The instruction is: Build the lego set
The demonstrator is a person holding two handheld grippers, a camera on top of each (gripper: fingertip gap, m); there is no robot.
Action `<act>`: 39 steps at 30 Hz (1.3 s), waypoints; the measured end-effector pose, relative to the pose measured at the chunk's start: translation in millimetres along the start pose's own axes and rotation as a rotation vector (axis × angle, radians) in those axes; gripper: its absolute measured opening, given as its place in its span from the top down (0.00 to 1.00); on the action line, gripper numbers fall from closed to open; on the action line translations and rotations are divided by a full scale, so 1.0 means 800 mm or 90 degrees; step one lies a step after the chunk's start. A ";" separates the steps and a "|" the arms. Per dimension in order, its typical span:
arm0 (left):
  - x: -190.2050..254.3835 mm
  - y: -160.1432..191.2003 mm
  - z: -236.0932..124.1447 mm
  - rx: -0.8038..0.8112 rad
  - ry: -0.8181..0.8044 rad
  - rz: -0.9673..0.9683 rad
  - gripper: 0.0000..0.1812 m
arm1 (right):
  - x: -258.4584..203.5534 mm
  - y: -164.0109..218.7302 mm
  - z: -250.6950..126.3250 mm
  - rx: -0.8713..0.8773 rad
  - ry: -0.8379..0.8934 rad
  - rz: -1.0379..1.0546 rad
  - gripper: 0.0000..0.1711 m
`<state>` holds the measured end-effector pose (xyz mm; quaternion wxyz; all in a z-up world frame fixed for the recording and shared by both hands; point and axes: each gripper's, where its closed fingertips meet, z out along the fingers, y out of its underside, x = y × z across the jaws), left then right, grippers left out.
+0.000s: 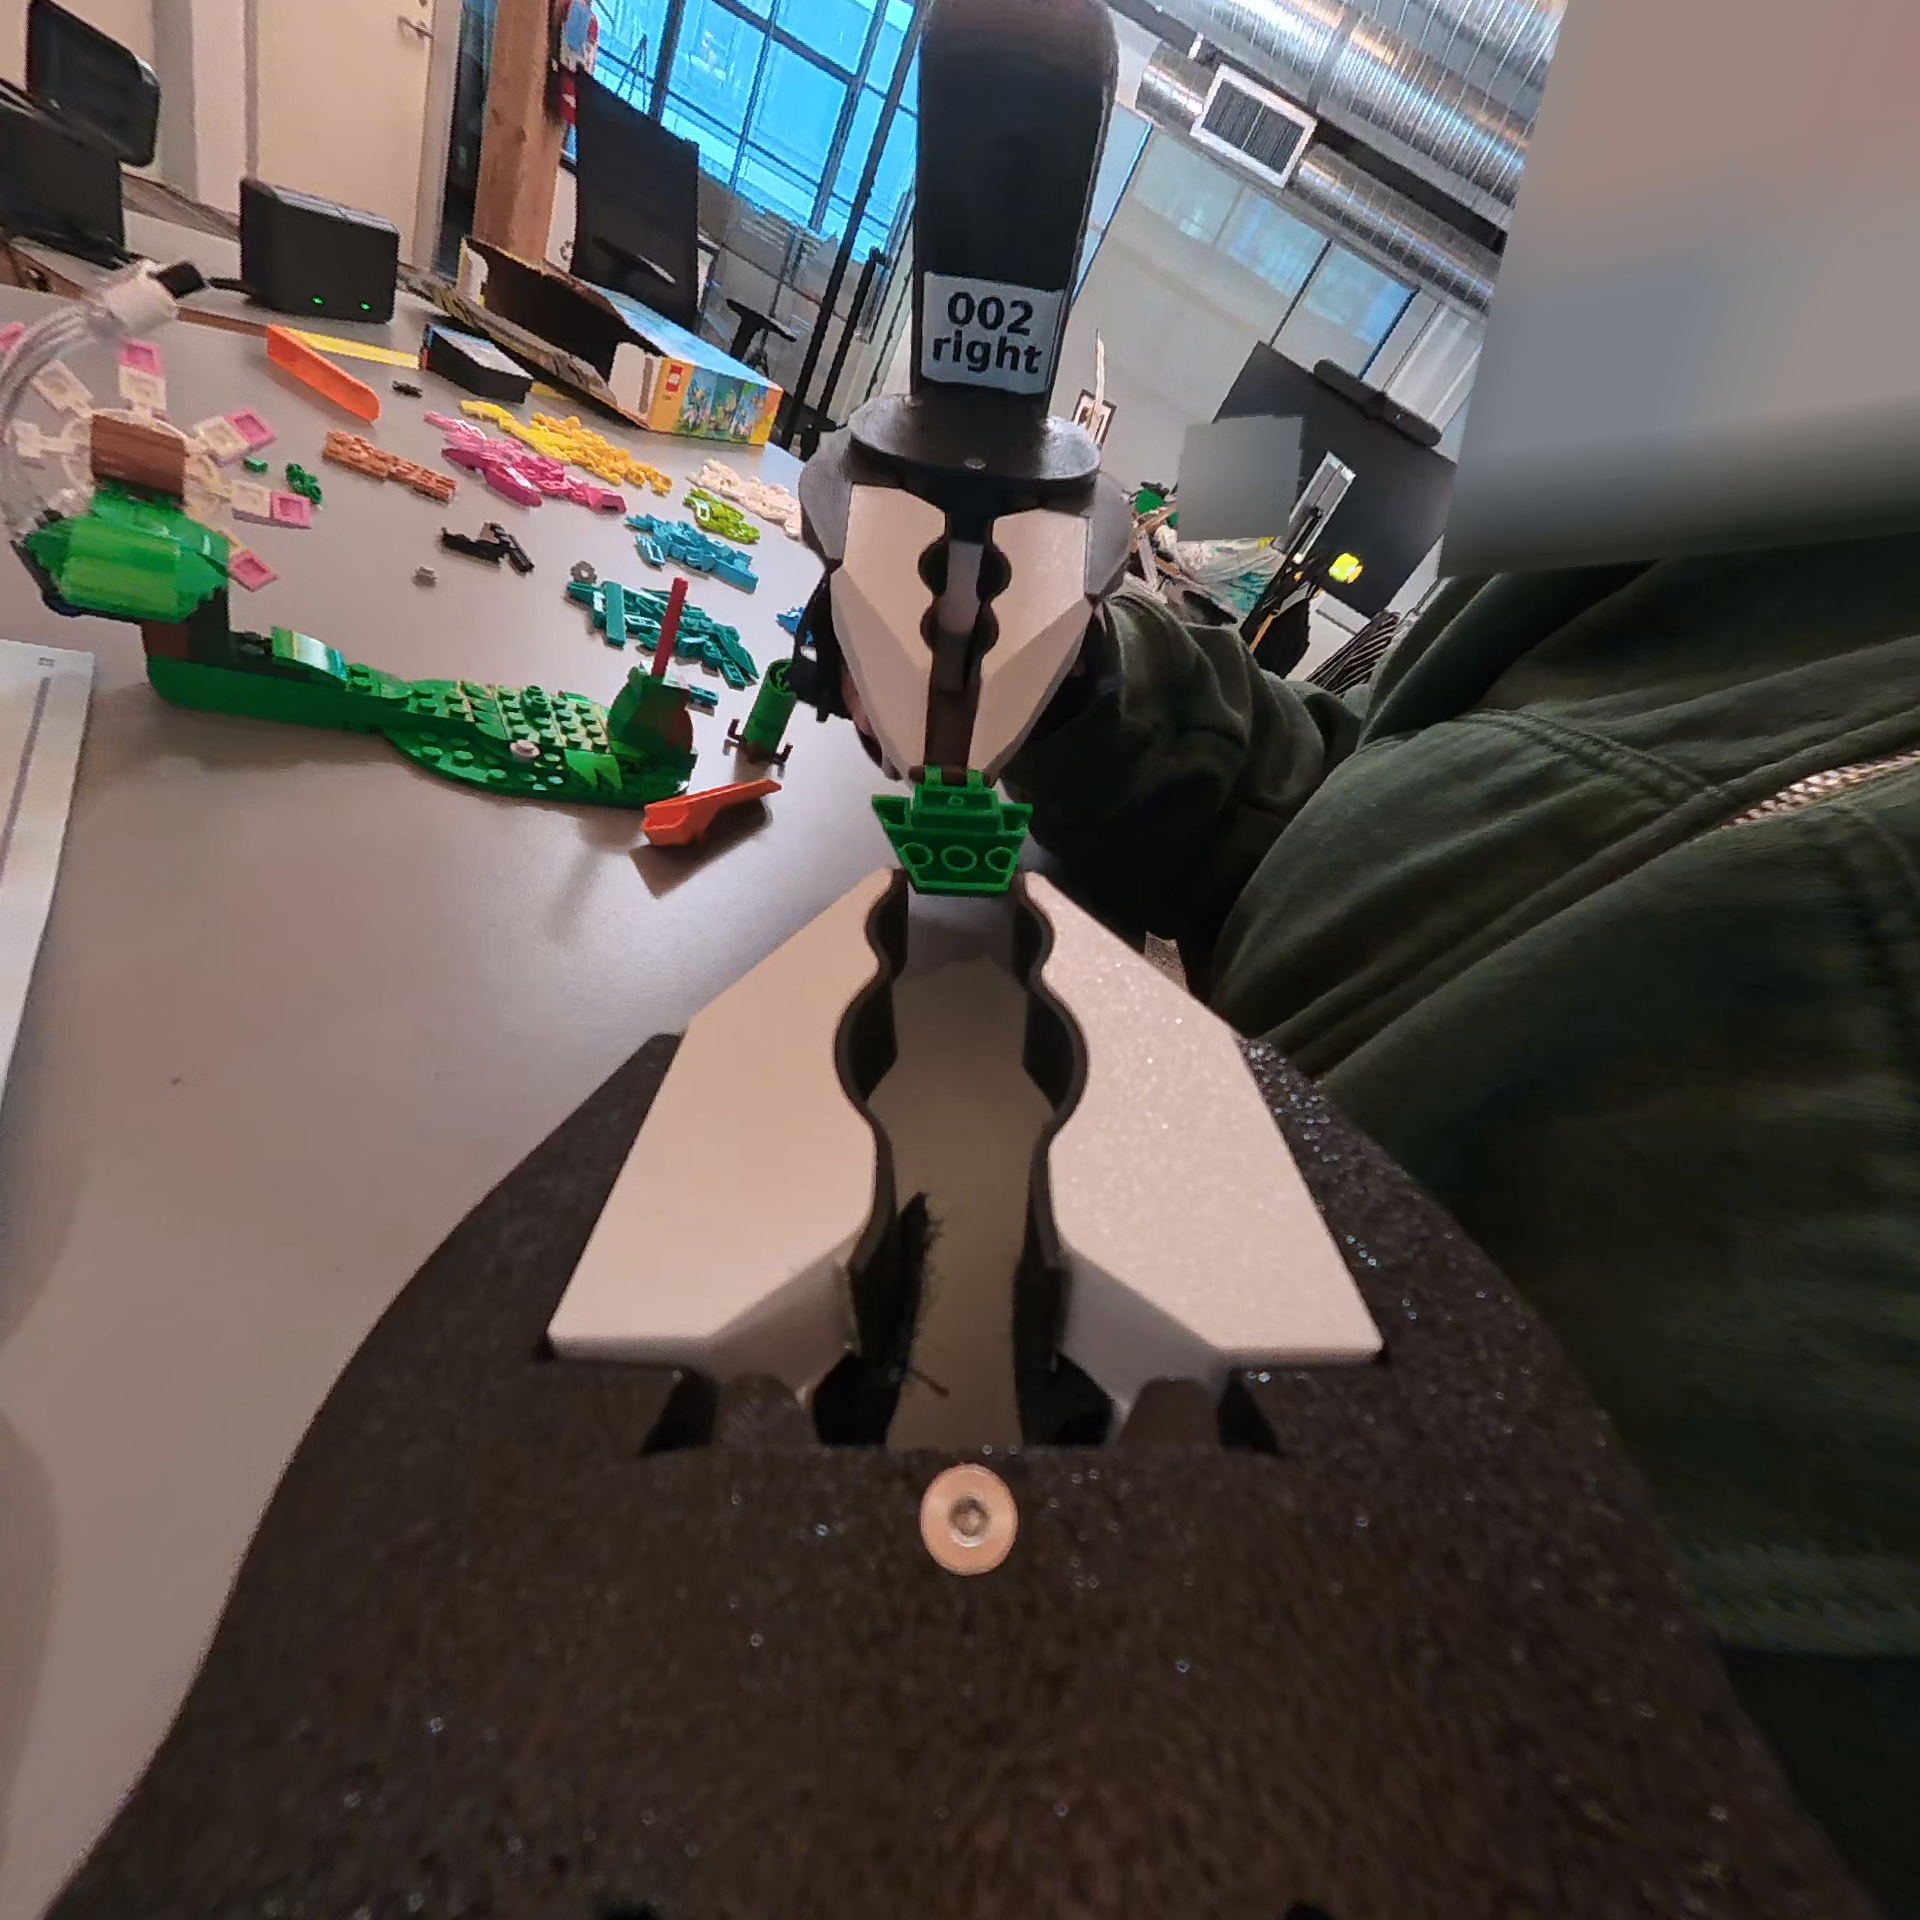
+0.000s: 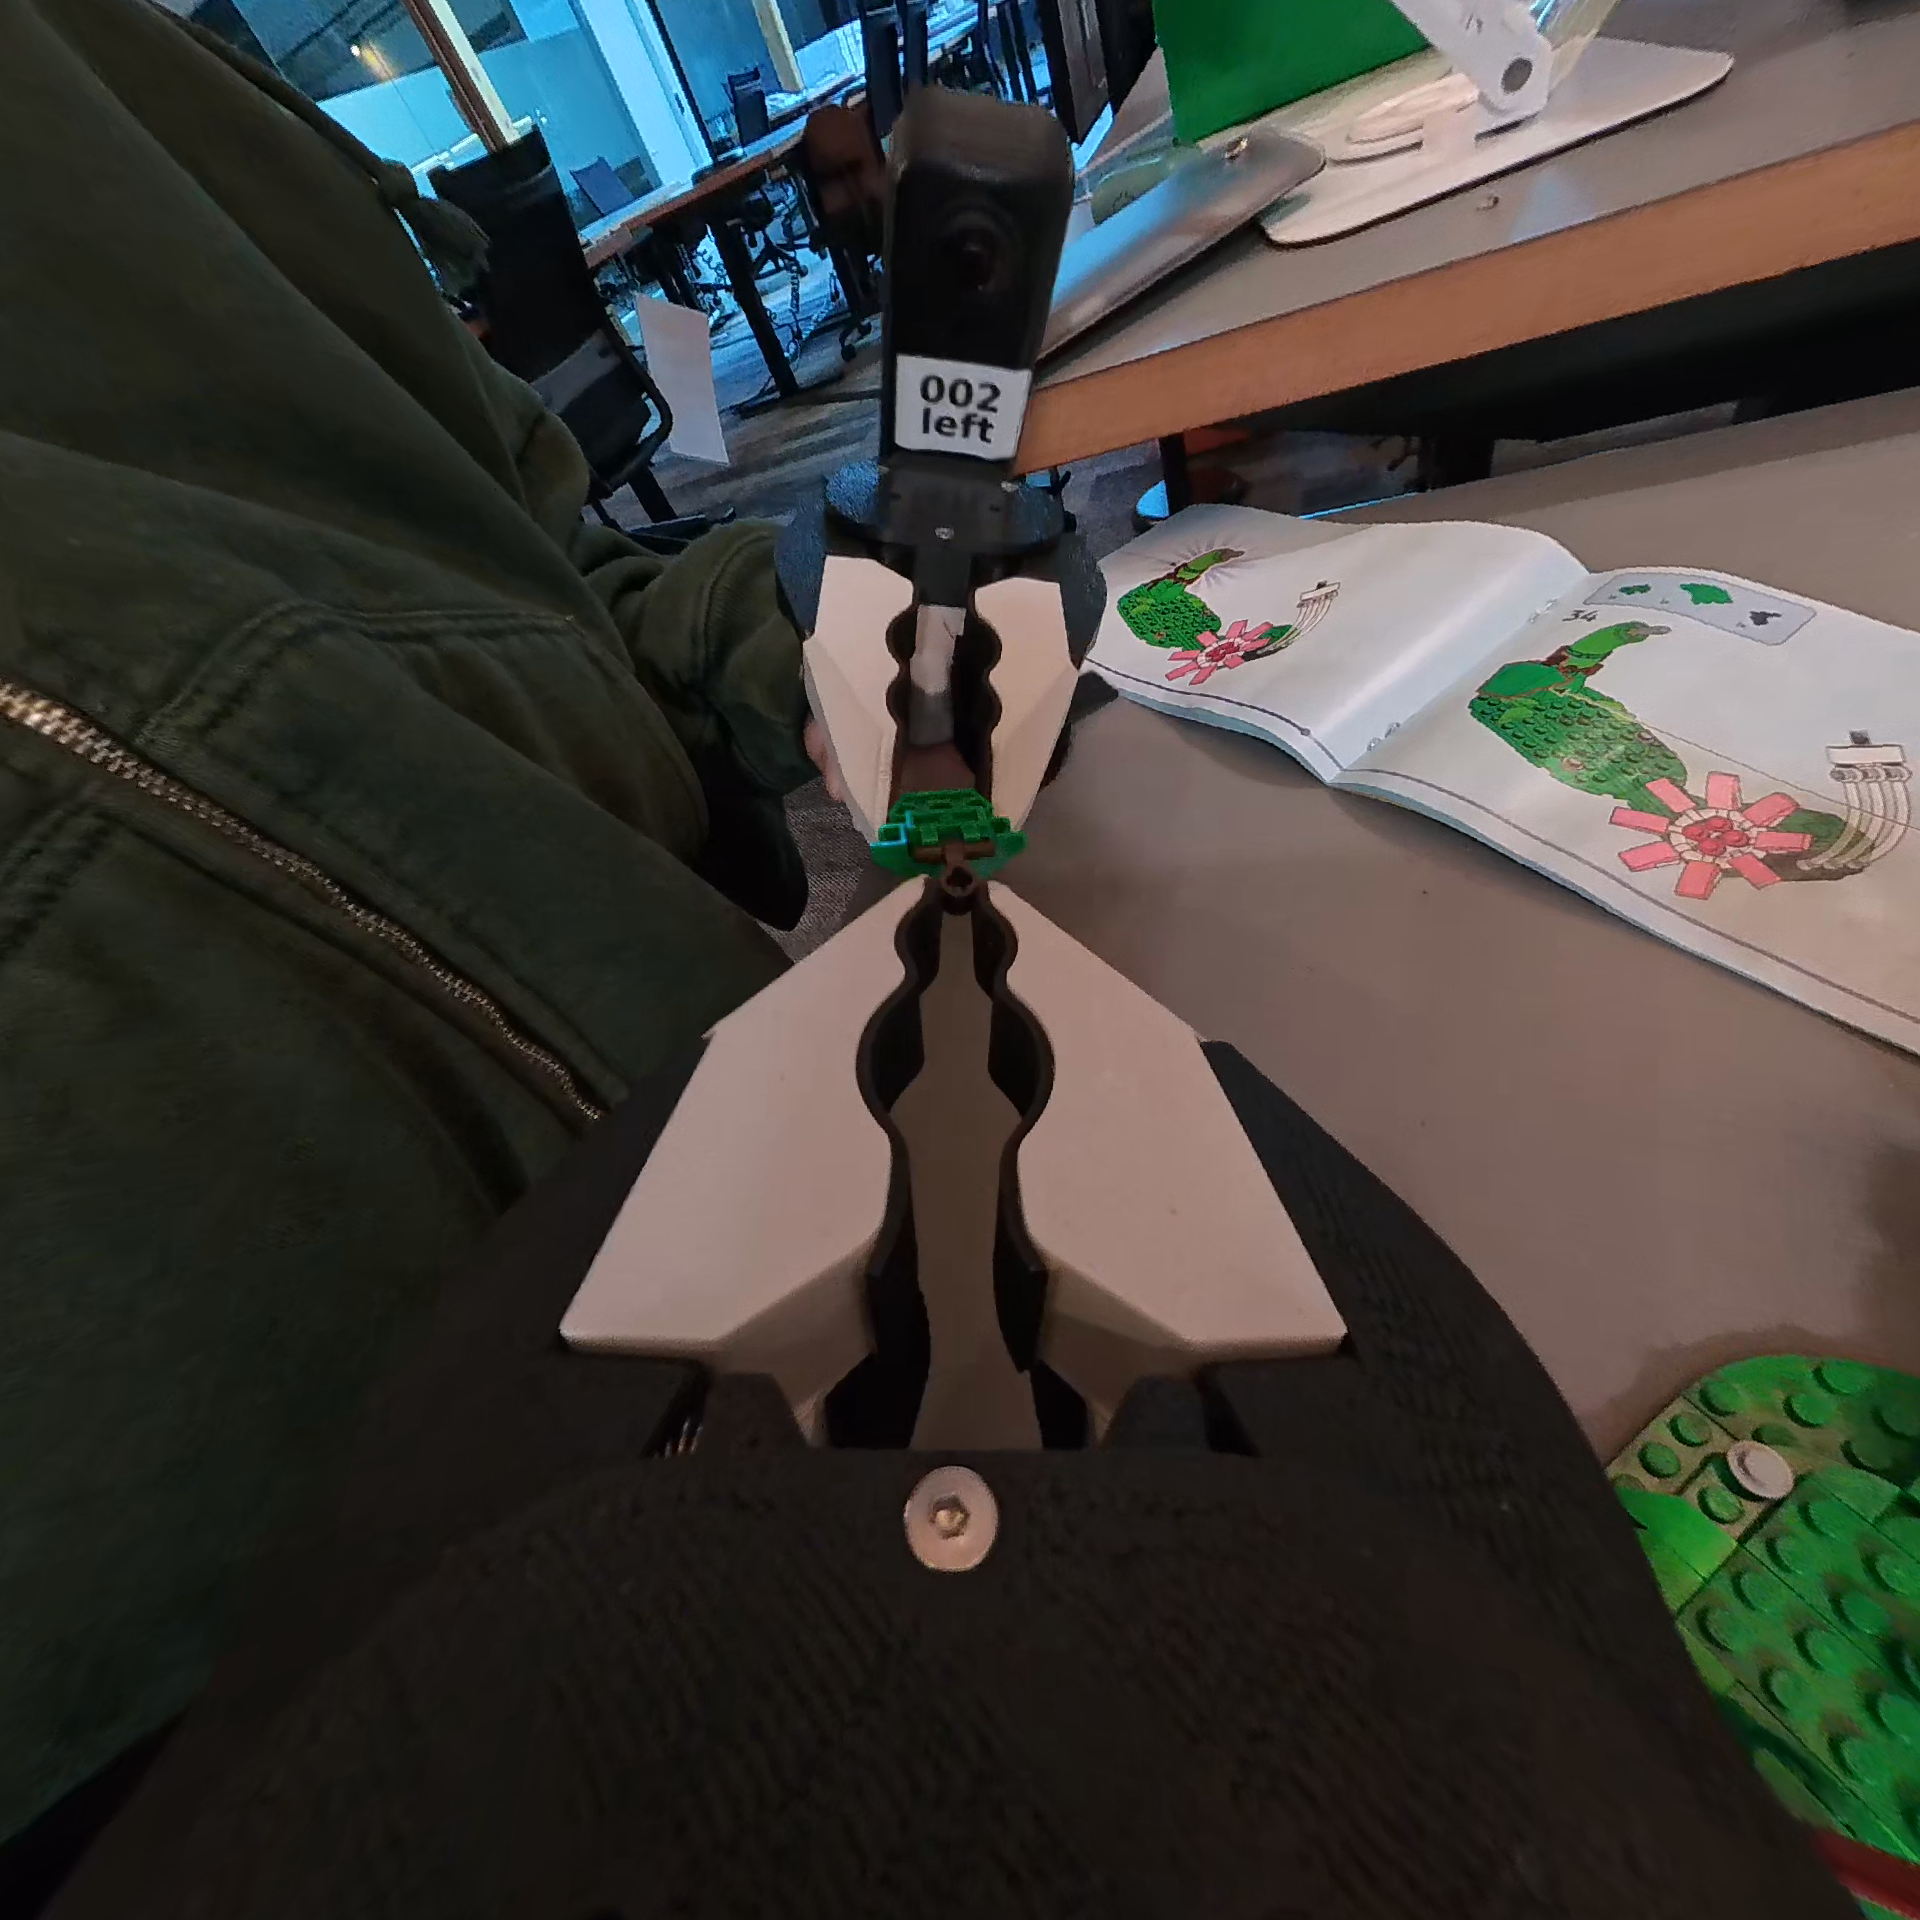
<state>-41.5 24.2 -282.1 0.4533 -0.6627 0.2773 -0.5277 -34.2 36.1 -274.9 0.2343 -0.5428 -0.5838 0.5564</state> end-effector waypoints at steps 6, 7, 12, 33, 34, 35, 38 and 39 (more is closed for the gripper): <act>0.003 -0.004 0.001 0.014 0.018 -0.018 0.91 | -0.001 -0.001 -0.001 0.000 0.000 -0.002 0.98; 0.003 -0.004 0.001 0.016 0.018 -0.018 0.90 | -0.001 -0.002 -0.001 0.000 -0.001 -0.002 0.98; 0.005 -0.004 0.005 0.014 0.027 -0.030 0.89 | -0.003 -0.001 0.002 -0.003 -0.004 -0.005 0.97; 0.003 0.035 0.022 -0.115 0.004 -0.022 0.91 | -0.006 0.017 -0.001 -0.070 0.010 -0.026 0.98; 0.001 0.036 0.022 -0.120 -0.001 -0.019 0.91 | -0.005 0.020 -0.002 -0.086 0.023 -0.038 0.98; 0.000 0.037 0.022 -0.125 -0.006 -0.016 0.91 | -0.003 0.024 -0.003 -0.104 0.037 -0.049 0.97; -0.005 0.048 0.021 -0.166 -0.025 -0.009 0.91 | -0.001 0.039 -0.002 -0.155 0.065 -0.076 0.97; -0.006 0.054 0.021 -0.190 -0.032 -0.006 0.91 | 0.000 0.045 -0.001 -0.171 0.070 -0.082 0.97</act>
